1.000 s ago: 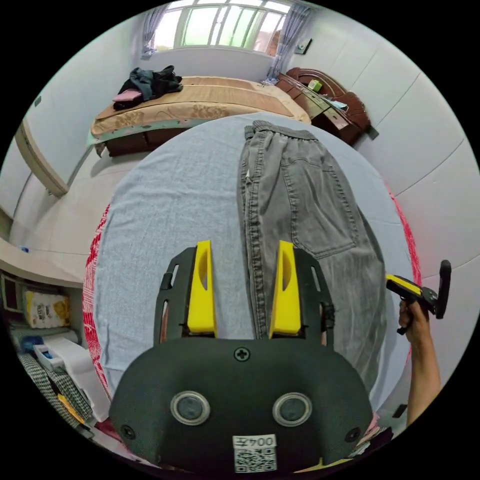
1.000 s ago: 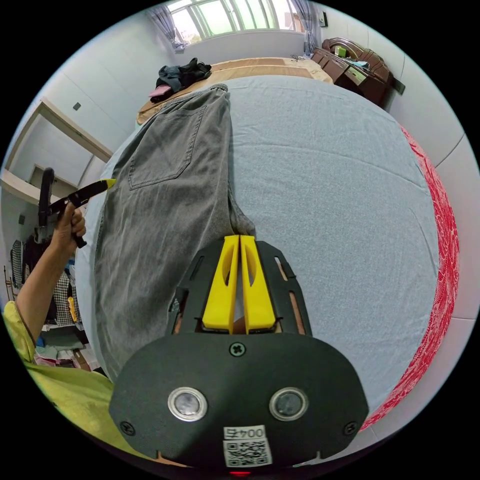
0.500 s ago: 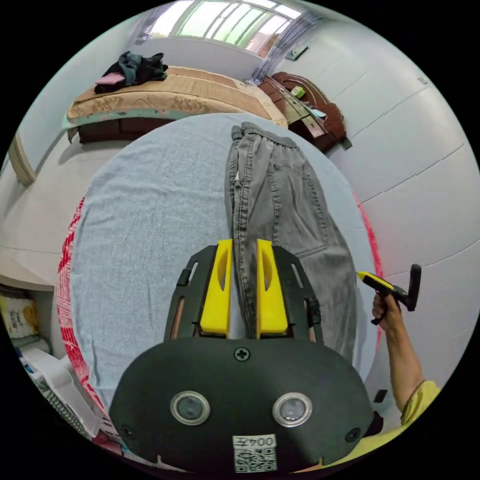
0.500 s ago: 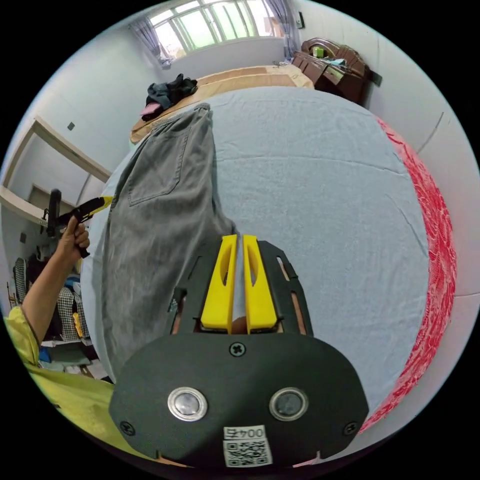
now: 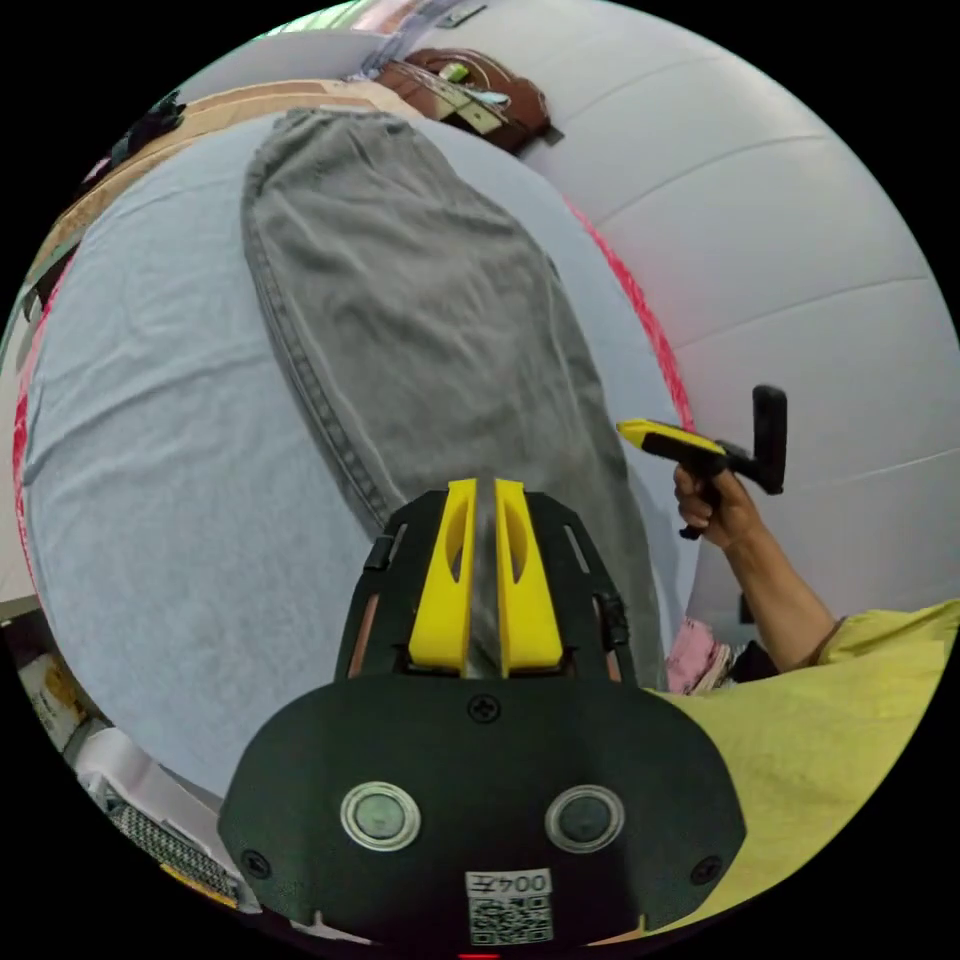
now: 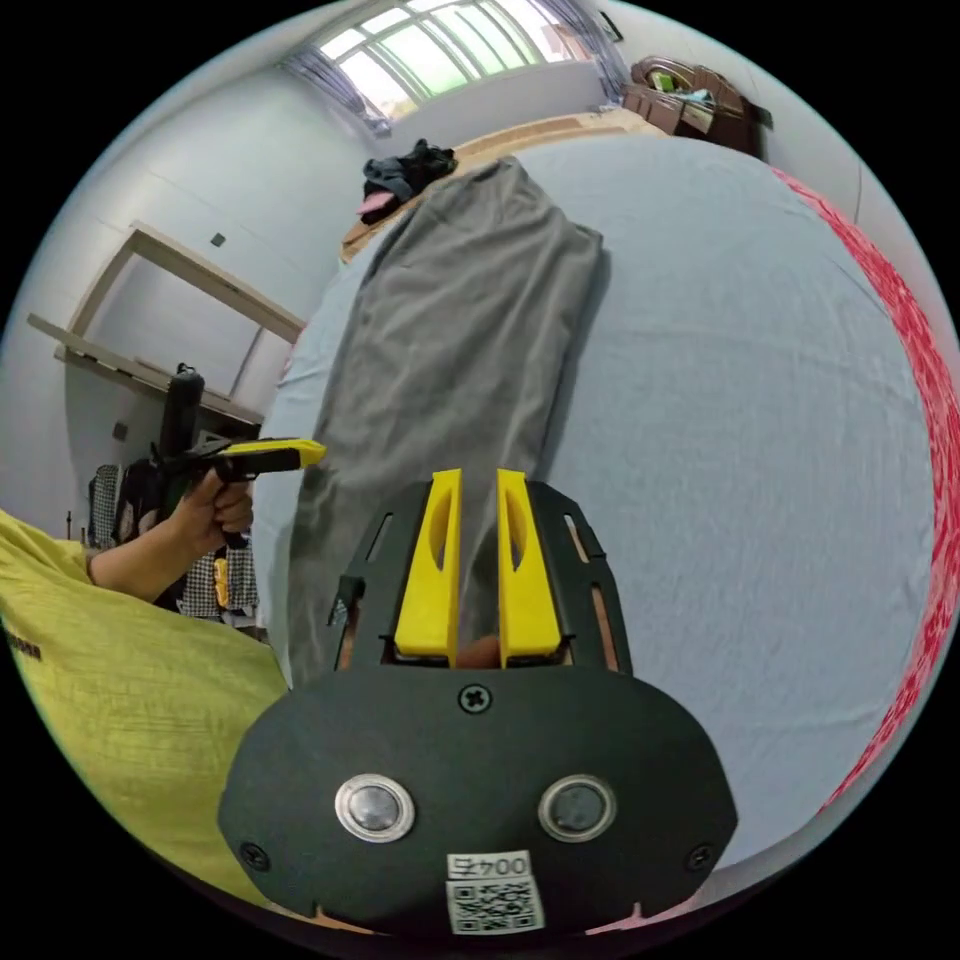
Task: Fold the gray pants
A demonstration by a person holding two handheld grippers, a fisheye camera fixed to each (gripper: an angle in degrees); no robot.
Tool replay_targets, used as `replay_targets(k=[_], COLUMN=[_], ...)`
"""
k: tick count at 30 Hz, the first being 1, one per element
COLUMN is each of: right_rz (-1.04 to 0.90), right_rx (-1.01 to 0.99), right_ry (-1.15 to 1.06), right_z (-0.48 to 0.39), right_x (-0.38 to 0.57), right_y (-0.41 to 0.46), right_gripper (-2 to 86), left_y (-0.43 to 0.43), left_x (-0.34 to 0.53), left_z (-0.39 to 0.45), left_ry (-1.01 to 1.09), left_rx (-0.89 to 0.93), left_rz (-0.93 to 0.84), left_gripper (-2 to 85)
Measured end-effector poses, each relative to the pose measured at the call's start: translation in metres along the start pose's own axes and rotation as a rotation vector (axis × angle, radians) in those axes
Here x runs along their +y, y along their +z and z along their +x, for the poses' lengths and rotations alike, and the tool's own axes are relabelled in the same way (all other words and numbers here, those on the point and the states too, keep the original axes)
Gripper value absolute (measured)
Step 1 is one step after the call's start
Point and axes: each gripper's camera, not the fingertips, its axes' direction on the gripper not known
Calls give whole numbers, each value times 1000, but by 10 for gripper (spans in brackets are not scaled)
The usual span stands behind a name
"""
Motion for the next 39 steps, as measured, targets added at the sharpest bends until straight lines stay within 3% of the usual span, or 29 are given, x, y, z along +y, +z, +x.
replay_targets(k=[3,6,11,19,23,30,39], right_rz=[-34,1,-200,-395,-448,-512,-435], right_rx=[70,115,219,370,426,426,154], right_ry=[66,103,299,476,364,91,93], right_z=[1,-16,-31,-41,-66,-107,-99], right_x=[21,44,136,253,261,258,272], right_y=[-12,-67,-123,-143,-146,-172,-240], right_gripper=[47,38,-3,-8,-8,-8,-6], left_y=[14,-10,-28,28,40,11,-45], left_x=[8,2,15,65,89,124,146], left_z=[16,36,99,202,240,293,309], left_ry=[18,37,134,252,249,202,61], left_rx=[-93,-75,-33,-68,-171,-320,-304], left_rz=[-37,-20,-79,-301,-331,-224,-208], left_gripper=[16,13,8,2,1,1,1])
